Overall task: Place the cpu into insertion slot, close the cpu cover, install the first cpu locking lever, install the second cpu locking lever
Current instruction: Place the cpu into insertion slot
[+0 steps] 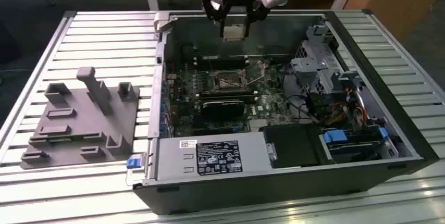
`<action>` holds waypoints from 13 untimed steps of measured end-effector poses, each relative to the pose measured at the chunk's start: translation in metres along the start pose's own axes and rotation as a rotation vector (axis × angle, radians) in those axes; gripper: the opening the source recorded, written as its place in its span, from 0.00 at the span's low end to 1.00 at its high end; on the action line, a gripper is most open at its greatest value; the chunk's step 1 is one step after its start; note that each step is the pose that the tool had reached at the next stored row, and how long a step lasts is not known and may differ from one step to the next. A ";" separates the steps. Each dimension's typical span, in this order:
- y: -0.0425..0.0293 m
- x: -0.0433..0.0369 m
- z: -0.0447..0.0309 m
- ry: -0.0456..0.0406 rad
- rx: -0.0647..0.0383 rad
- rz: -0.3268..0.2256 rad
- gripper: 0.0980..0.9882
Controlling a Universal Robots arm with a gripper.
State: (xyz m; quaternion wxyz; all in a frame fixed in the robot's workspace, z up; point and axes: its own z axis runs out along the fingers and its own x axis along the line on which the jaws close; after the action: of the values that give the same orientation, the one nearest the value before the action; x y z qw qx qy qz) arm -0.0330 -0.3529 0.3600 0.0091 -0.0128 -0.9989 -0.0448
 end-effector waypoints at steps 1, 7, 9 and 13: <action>0.0000 0.0000 0.0000 0.0000 0.000 0.000 0.49; 0.0000 0.0000 0.0000 0.0000 0.000 0.000 0.49; 0.0000 0.0000 0.0000 0.0003 0.000 0.000 0.49; 0.0001 -0.0001 0.0014 0.0003 0.000 0.000 0.49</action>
State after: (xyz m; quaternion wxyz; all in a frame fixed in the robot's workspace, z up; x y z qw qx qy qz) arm -0.0329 -0.3527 0.3586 0.0093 -0.0128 -0.9989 -0.0449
